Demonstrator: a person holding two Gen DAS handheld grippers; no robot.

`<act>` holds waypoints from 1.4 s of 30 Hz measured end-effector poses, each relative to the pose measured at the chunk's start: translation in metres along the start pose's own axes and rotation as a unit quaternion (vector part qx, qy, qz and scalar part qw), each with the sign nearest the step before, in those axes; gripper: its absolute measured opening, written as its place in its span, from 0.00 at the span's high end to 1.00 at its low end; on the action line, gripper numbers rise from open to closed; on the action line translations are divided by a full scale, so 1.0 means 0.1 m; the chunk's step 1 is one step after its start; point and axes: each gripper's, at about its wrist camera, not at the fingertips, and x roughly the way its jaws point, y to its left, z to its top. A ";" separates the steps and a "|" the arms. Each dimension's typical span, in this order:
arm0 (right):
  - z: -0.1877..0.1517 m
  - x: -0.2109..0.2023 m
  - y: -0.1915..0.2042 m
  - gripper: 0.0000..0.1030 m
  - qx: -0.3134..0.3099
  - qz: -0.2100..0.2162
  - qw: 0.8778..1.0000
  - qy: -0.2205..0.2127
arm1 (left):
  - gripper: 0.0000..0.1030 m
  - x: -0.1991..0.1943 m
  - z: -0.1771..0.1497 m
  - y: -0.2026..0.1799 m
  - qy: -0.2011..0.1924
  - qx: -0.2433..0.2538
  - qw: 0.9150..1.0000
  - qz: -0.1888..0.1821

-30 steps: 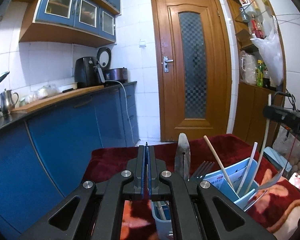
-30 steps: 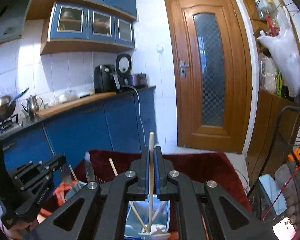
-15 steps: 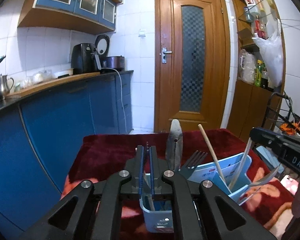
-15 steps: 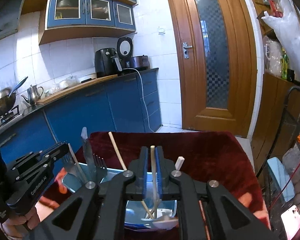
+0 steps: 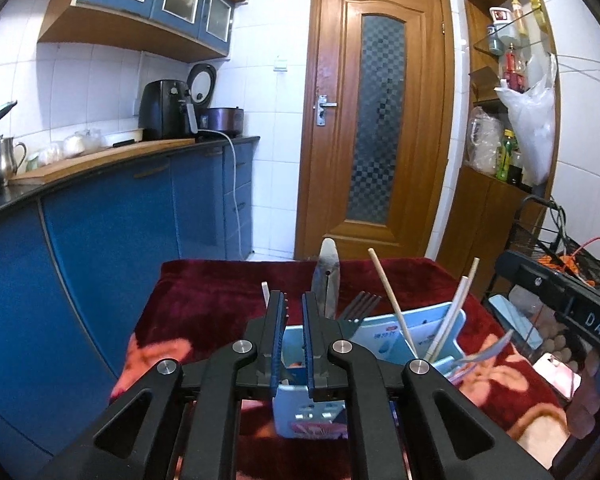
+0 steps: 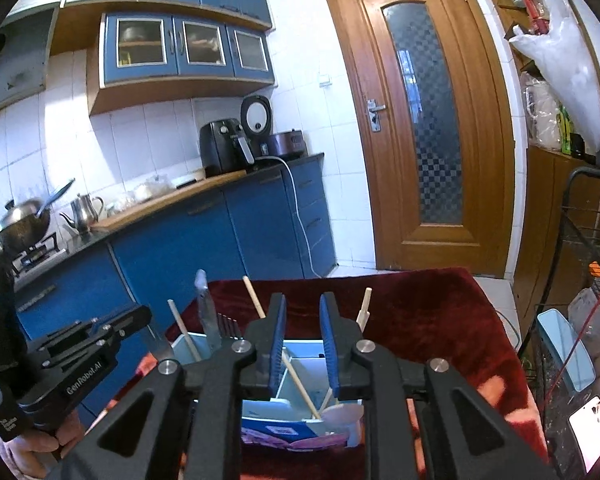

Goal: Organize utensils
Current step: 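Open both tools and move them back over the two remaining forks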

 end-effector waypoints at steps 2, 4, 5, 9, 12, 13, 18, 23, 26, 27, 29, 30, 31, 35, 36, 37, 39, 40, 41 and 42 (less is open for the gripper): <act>0.00 -0.09 0.02 0.80 0.001 0.003 1.000 -0.004 | 0.91 -0.07 -0.02 -0.01 0.000 -0.002 1.000 -0.003; -0.02 -0.18 0.04 0.79 0.003 0.005 1.000 -0.006 | 0.91 -0.15 -0.05 -0.02 0.002 -0.001 1.000 -0.005; -0.03 -0.22 0.06 0.79 0.003 0.006 1.000 -0.005 | 0.91 -0.17 -0.06 -0.03 0.003 0.000 1.000 -0.005; -0.11 -0.34 0.09 0.79 0.005 0.009 1.000 0.003 | 0.91 -0.32 -0.10 -0.07 0.004 0.006 1.000 -0.013; -0.17 -0.42 0.09 0.79 0.009 0.013 1.000 0.008 | 0.91 -0.43 -0.13 -0.10 0.003 0.010 1.000 -0.020; -0.20 -0.44 0.09 0.79 0.010 0.013 1.000 0.011 | 0.91 -0.46 -0.15 -0.11 0.004 0.011 1.000 -0.022; -0.31 -0.55 0.06 0.79 0.017 0.012 1.000 0.023 | 0.91 -0.58 -0.24 -0.17 0.015 0.014 0.999 -0.032; -0.44 -0.62 0.03 0.78 0.023 0.007 0.999 0.041 | 0.91 -0.64 -0.40 -0.20 0.038 0.014 0.998 -0.040; -0.54 -0.65 0.01 0.77 0.024 0.005 0.998 0.057 | 0.91 -0.64 -0.50 -0.21 0.056 0.012 0.997 -0.045; -0.57 -0.65 0.00 0.76 0.024 0.004 0.998 0.063 | 0.91 -0.63 -0.53 -0.21 0.063 0.011 0.997 -0.046; -0.64 -0.66 -0.01 0.76 0.026 0.003 0.997 0.074 | 0.91 -0.61 -0.61 -0.22 0.080 0.009 0.995 -0.051; -0.67 -0.67 -0.03 0.75 0.028 0.003 0.996 0.080 | 0.91 -0.59 -0.64 -0.23 0.089 0.008 0.995 -0.054; -0.71 -0.67 -0.04 0.75 0.030 0.002 0.996 0.085 | 0.91 -0.57 -0.67 -0.24 0.100 0.006 0.993 -0.057; -0.85 -0.68 -0.08 0.71 0.032 0.001 0.994 0.104 | 0.91 -0.53 -0.80 -0.31 0.124 0.012 0.991 -0.054; -0.89 -0.67 -0.09 0.70 0.031 -0.001 0.993 0.110 | 0.91 -0.52 -0.83 -0.32 0.129 0.013 0.990 -0.053; -0.93 -0.67 -0.09 0.70 0.031 -0.002 0.993 0.115 | 0.91 -0.50 -0.87 -0.33 0.136 0.013 0.989 -0.053; -1.01 -0.65 -0.10 0.70 0.033 -0.003 0.991 0.127 | 0.91 -0.47 -0.93 -0.36 0.149 0.013 0.987 -0.053; -1.05 -0.65 -0.11 0.70 0.034 -0.003 0.991 0.132 | 0.91 -0.46 -0.97 -0.37 0.157 0.013 0.986 -0.054; -1.09 -0.64 -0.12 0.70 0.035 -0.003 0.990 0.137 | 0.91 -0.44 -1.00 -0.38 0.163 0.013 0.985 -0.054; -1.12 -0.64 -0.13 0.69 0.036 -0.003 0.989 0.141 | 0.91 -0.42 -1.03 -0.40 0.169 0.014 0.984 -0.054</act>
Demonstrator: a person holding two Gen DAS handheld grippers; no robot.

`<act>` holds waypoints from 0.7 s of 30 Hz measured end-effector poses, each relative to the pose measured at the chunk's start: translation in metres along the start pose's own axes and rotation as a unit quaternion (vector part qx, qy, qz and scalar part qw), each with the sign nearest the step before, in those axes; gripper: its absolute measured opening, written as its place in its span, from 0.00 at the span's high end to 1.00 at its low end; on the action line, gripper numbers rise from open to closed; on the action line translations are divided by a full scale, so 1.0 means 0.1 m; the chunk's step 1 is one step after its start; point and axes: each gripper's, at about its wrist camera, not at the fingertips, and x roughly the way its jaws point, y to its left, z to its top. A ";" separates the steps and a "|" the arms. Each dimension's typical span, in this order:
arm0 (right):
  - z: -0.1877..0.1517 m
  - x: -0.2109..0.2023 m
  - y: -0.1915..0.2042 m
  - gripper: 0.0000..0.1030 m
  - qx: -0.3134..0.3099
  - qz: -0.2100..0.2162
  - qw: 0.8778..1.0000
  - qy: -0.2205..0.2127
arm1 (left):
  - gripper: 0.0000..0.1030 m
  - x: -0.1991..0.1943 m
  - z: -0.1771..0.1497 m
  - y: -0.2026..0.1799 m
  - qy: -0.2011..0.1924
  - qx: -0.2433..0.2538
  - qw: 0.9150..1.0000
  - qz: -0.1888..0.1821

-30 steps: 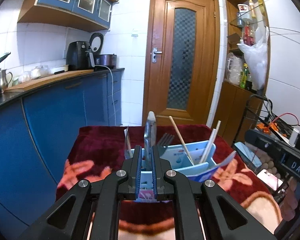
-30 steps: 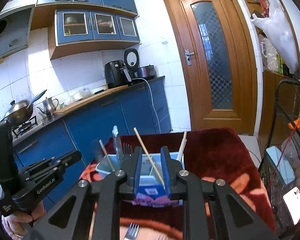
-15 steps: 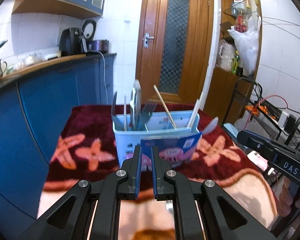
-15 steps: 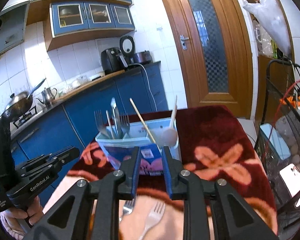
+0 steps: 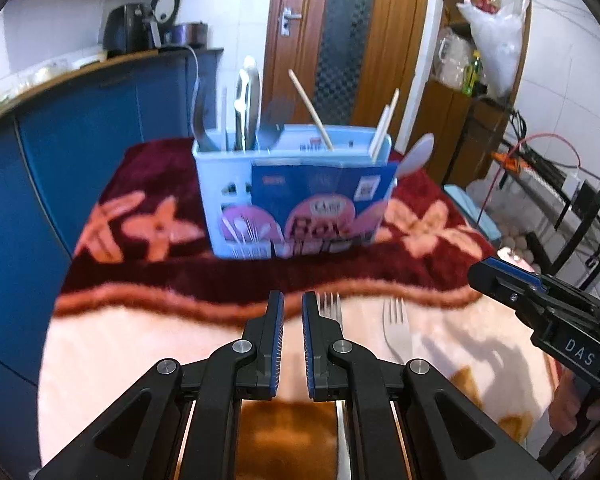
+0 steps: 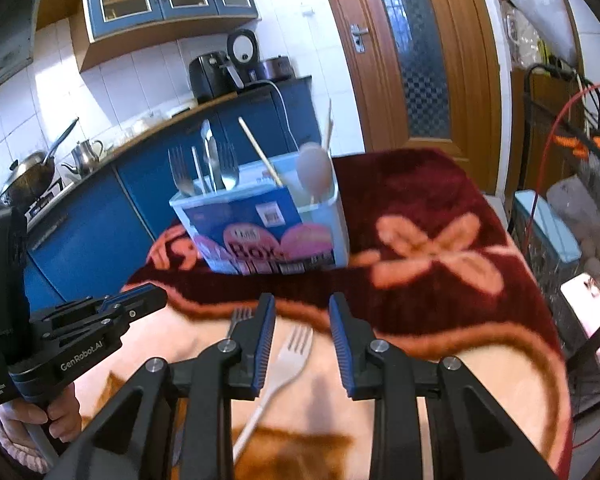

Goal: Organize utensils
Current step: 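Open both tools and move them back over the two remaining forks, then grasp the silver fork with the left tool while the right tool grasps the white plastic fork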

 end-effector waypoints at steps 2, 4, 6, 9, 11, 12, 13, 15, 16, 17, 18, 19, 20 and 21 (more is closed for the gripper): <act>-0.06 0.02 -0.03 0.67 0.003 0.001 1.000 0.007 | 0.91 0.06 -0.05 -0.02 0.014 -0.001 1.000 -0.001; -0.11 0.02 -0.07 0.65 0.008 0.003 1.000 0.012 | 0.91 0.12 -0.09 -0.05 0.029 -0.001 1.000 -0.005; -0.15 0.02 -0.10 0.65 0.011 0.004 1.000 0.016 | 0.91 0.17 -0.14 -0.07 0.044 0.001 0.999 -0.010; -0.20 0.03 -0.14 0.65 0.015 0.006 1.000 0.021 | 0.91 0.27 -0.21 -0.12 0.071 0.011 0.997 -0.021; -0.23 0.05 -0.18 0.65 0.020 0.006 0.999 0.026 | 0.91 0.33 -0.25 -0.15 0.088 0.014 0.996 -0.026; -0.25 0.06 -0.20 0.65 0.022 0.006 0.999 0.029 | 0.91 0.35 -0.26 -0.16 0.094 0.014 0.995 -0.028; -0.26 0.06 -0.22 0.65 0.024 0.006 0.999 0.030 | 0.91 0.36 -0.26 -0.16 0.101 0.013 0.994 -0.032; -0.28 0.07 -0.25 0.65 0.028 0.007 0.999 0.032 | 0.91 0.40 -0.26 -0.18 0.112 0.010 0.993 -0.038; -0.29 0.08 -0.27 0.65 0.029 0.009 0.999 0.033 | 0.91 0.42 -0.26 -0.18 0.119 0.007 0.992 -0.044; -0.29 0.09 -0.28 0.65 0.030 0.010 0.999 0.034 | 0.91 0.44 -0.25 -0.18 0.128 0.003 0.990 -0.051; -0.30 0.09 -0.31 0.65 0.032 0.010 0.999 0.036 | 0.91 0.46 -0.25 -0.19 0.137 0.000 0.989 -0.058; -0.31 0.10 -0.32 0.65 0.034 0.010 0.999 0.037 | 0.91 0.48 -0.25 -0.19 0.143 -0.001 0.988 -0.062; -0.32 0.11 -0.34 0.65 0.035 0.010 0.999 0.038 | 0.91 0.49 -0.25 -0.20 0.149 0.001 0.987 -0.064; -0.32 0.11 -0.35 0.65 0.037 0.011 0.999 0.039 | 0.91 0.50 -0.24 -0.21 0.152 0.003 0.986 -0.064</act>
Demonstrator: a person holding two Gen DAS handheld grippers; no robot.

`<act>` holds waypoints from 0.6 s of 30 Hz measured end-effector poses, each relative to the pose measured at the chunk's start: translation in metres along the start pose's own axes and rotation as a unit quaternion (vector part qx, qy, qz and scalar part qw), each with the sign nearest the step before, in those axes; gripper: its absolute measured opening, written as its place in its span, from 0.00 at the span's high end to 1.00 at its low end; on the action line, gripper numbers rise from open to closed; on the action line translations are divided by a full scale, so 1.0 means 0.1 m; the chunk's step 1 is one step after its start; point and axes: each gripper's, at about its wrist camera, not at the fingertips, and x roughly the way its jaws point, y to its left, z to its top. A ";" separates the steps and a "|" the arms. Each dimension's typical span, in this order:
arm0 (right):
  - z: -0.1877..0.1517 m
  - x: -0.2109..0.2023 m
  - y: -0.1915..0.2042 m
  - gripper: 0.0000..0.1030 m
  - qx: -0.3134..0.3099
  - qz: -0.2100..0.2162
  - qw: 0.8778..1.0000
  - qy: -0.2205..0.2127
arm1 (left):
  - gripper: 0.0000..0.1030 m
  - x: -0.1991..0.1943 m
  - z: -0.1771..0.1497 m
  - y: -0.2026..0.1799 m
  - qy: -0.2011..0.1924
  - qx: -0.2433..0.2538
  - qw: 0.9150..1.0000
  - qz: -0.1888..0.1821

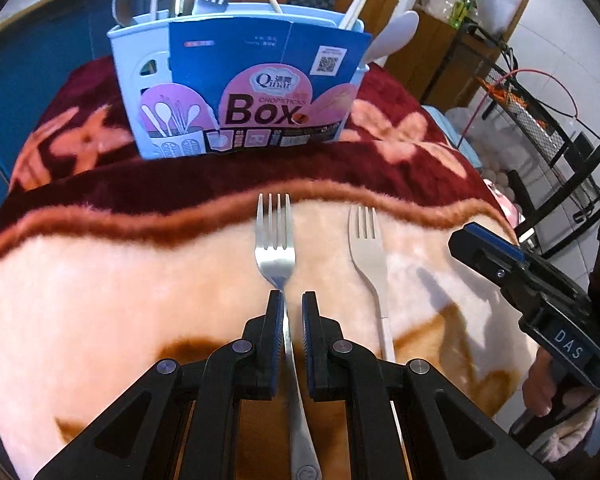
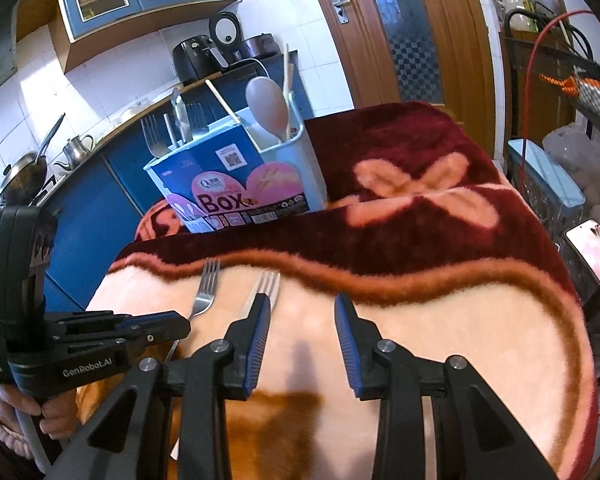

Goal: Organize utensils
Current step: 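Grasp the silver fork with the left tool while the right tool grasps the white plastic fork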

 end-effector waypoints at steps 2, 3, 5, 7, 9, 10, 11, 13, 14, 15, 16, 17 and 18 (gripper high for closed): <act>-0.01 0.01 -0.03 0.65 0.003 0.001 1.000 0.001 | 0.91 0.03 0.03 -0.01 0.011 0.002 1.000 0.000; -0.01 0.00 -0.04 0.65 0.004 0.002 1.000 0.000 | 0.91 0.04 0.04 -0.01 0.017 0.001 1.000 -0.001; -0.01 0.00 -0.07 0.65 0.007 0.003 1.000 -0.001 | 0.91 0.05 0.09 -0.01 0.033 0.001 0.999 -0.002; -0.02 0.00 -0.09 0.65 0.010 0.004 1.000 -0.002 | 0.91 0.05 0.12 -0.01 0.049 -0.001 0.999 0.001; -0.02 -0.02 -0.11 0.65 0.012 0.004 1.000 -0.004 | 0.91 0.09 0.12 0.02 0.070 -0.005 0.998 0.002; -0.02 -0.02 -0.11 0.65 0.013 0.005 1.000 -0.005 | 0.91 0.12 0.11 0.03 0.081 -0.010 0.997 -0.003; -0.02 -0.02 -0.12 0.65 0.014 0.006 1.000 -0.006 | 0.91 0.14 0.10 0.04 0.085 -0.011 0.996 -0.004; -0.03 -0.01 -0.14 0.65 0.016 0.007 1.000 -0.006 | 0.91 0.15 0.11 0.02 0.087 -0.007 0.996 -0.001; -0.03 -0.02 -0.14 0.65 0.016 0.007 1.000 -0.005 | 0.91 0.16 0.11 0.01 0.088 -0.007 0.996 -0.001; -0.03 -0.01 -0.14 0.65 0.017 0.007 1.000 -0.004 | 0.91 0.17 0.12 0.01 0.089 -0.006 0.996 -0.001; -0.04 0.00 -0.15 0.65 0.019 0.008 1.000 -0.003 | 0.91 0.19 0.13 0.00 0.091 -0.006 0.996 -0.001; -0.04 0.01 -0.15 0.65 0.020 0.009 1.000 -0.002 | 0.91 0.20 0.15 -0.01 0.094 -0.005 0.996 -0.001; -0.05 0.01 -0.15 0.65 0.021 0.010 1.000 -0.001 | 0.91 0.21 0.17 -0.01 0.097 -0.005 0.995 -0.001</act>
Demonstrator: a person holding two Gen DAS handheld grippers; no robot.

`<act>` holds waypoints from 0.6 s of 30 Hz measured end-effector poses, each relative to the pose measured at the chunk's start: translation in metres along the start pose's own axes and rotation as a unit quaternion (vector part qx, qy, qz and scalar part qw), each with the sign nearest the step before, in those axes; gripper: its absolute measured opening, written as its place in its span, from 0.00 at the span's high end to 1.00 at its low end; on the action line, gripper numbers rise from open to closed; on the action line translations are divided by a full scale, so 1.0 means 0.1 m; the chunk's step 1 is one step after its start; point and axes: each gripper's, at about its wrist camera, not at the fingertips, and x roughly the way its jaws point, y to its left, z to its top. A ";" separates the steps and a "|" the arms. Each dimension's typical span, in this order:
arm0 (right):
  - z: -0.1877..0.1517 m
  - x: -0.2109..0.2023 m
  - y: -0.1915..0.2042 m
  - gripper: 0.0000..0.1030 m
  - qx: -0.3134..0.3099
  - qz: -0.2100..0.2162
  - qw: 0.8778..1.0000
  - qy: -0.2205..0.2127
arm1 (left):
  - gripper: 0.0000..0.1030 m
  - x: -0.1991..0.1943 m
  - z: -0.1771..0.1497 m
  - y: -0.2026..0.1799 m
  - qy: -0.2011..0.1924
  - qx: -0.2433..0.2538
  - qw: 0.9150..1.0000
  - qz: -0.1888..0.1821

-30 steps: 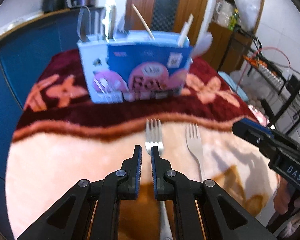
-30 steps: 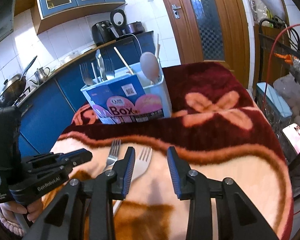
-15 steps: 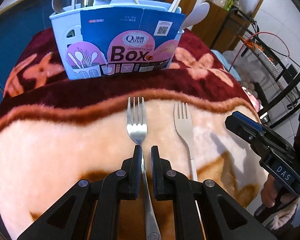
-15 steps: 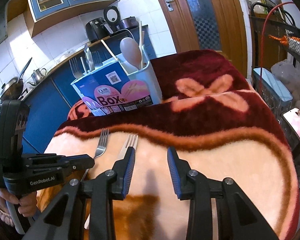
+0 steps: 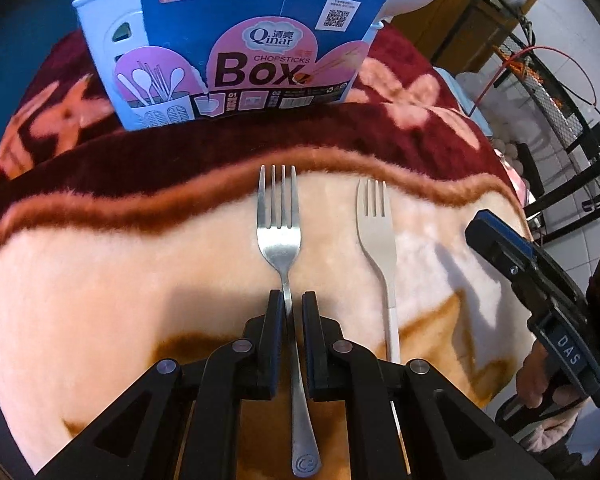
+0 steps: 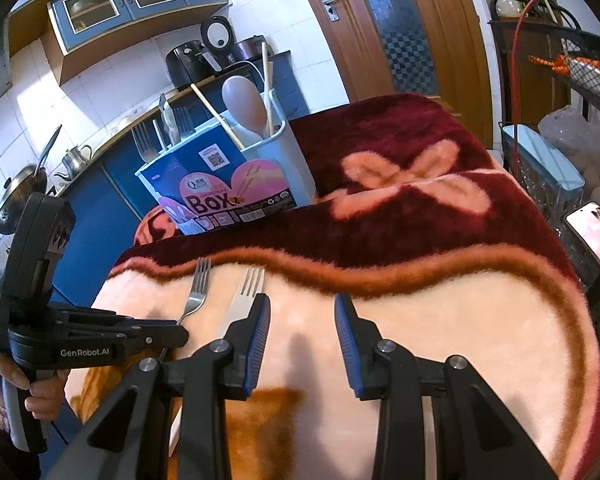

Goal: Organize utensils
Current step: 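Grasp the silver fork with the left tool while the right tool grasps the white plastic fork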

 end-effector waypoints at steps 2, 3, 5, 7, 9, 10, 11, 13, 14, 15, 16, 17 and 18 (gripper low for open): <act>-0.01 -0.01 0.00 0.65 0.001 0.001 1.000 -0.001 | 0.91 0.02 0.03 0.00 0.005 -0.002 1.000 -0.003; -0.01 -0.01 0.00 0.65 0.001 0.002 1.000 -0.001 | 0.92 0.02 0.04 0.01 0.004 -0.003 1.000 -0.005; -0.02 -0.02 0.01 0.65 0.002 0.002 1.000 -0.002 | 0.93 0.00 0.01 0.04 -0.010 -0.010 1.000 -0.011; -0.02 -0.02 0.01 0.64 0.002 0.002 1.000 -0.001 | 0.96 -0.02 -0.05 0.07 -0.034 -0.013 0.999 -0.016; -0.02 -0.02 0.02 0.64 0.001 0.000 1.000 0.000 | 0.96 -0.04 -0.10 0.12 -0.053 -0.020 0.998 -0.021; -0.02 -0.03 0.03 0.64 0.000 -0.001 1.000 0.000 | 0.96 -0.05 -0.13 0.13 -0.063 -0.024 0.997 -0.024; -0.02 -0.04 0.04 0.64 -0.001 -0.002 1.000 0.001 | 0.96 -0.06 -0.15 0.14 -0.071 -0.026 0.997 -0.026; -0.02 -0.05 0.08 0.64 -0.005 -0.006 1.000 0.000 | 0.97 -0.09 -0.19 0.16 -0.086 -0.031 0.995 -0.029; -0.01 -0.06 0.10 0.64 -0.006 -0.007 1.000 0.001 | 0.97 -0.10 -0.21 0.16 -0.091 -0.033 0.995 -0.031; -0.01 -0.07 0.12 0.64 -0.007 -0.008 1.000 0.001 | 0.97 -0.12 -0.24 0.18 -0.100 -0.035 0.994 -0.033; -0.01 -0.07 0.14 0.64 -0.008 -0.009 1.000 0.002 | 0.97 -0.15 -0.26 0.19 -0.110 -0.038 0.993 -0.035; -0.01 -0.07 0.16 0.64 -0.010 -0.009 1.000 0.003 | 0.97 -0.18 -0.29 0.22 -0.118 -0.040 0.992 -0.036; -0.01 -0.06 0.18 0.64 -0.011 -0.010 1.000 0.005 | 0.97 -0.21 -0.31 0.24 -0.128 -0.043 0.990 -0.037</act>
